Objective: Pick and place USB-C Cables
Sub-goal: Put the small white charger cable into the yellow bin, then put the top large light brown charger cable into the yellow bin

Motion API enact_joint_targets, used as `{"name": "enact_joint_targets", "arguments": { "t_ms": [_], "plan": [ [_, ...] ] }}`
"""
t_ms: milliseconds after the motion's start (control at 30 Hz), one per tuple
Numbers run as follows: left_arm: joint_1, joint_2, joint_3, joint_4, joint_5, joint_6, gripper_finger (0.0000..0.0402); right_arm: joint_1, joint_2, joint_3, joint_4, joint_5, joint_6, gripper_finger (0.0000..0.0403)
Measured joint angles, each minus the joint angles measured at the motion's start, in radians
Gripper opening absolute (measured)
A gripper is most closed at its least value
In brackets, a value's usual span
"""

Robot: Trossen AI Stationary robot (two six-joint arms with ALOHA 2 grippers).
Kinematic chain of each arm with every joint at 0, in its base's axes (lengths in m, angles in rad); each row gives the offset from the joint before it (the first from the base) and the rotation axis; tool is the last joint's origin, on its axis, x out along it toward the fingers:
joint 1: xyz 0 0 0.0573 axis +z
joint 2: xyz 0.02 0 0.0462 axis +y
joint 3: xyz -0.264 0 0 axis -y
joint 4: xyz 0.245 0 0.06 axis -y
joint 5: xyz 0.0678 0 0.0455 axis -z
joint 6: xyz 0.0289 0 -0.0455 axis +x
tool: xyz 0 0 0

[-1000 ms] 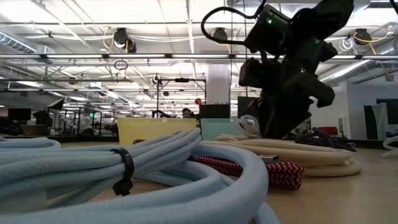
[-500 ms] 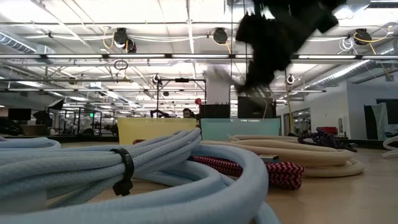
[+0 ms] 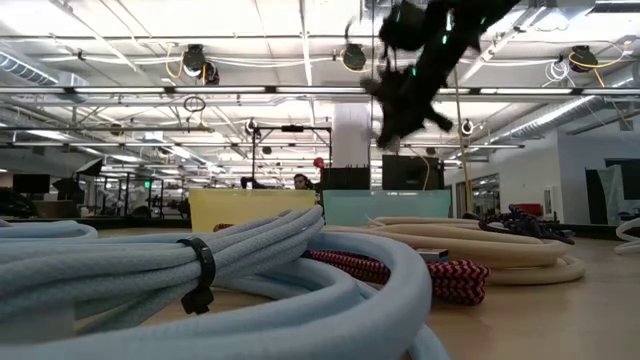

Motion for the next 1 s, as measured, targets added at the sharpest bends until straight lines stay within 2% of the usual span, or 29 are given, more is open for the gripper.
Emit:
{"name": "enact_joint_targets", "arguments": {
  "t_ms": [100, 167, 500, 700, 900, 1000],
  "plan": [
    [-0.009, 0.000, 0.000, 0.002, -0.008, -0.014, 0.0129, -0.078, 0.070, -0.003, -0.038, -0.069, 0.039, 0.0030],
    [-0.021, 0.000, -0.001, 0.002, -0.022, -0.036, 0.0129, -0.103, 0.102, -0.002, -0.071, -0.068, 0.040, 0.0031],
    [-0.092, 0.000, -0.001, -0.009, -0.124, -0.147, 0.0129, -0.083, 0.189, -0.002, -0.129, -0.067, 0.014, 0.0032],
    [-0.099, 0.000, -0.001, -0.029, -0.135, -0.173, 0.0129, -0.071, 0.195, -0.001, -0.093, -0.073, -0.025, 0.0101],
    [-0.099, 0.004, -0.001, -0.029, -0.131, -0.170, 0.0129, -0.052, 0.131, -0.001, 0.004, -0.095, -0.032, 0.0161],
    [-0.093, 0.004, -0.001, -0.029, -0.130, -0.163, 0.0129, -0.033, 0.070, -0.002, 0.093, -0.171, -0.044, 0.0178]
  ]
}}
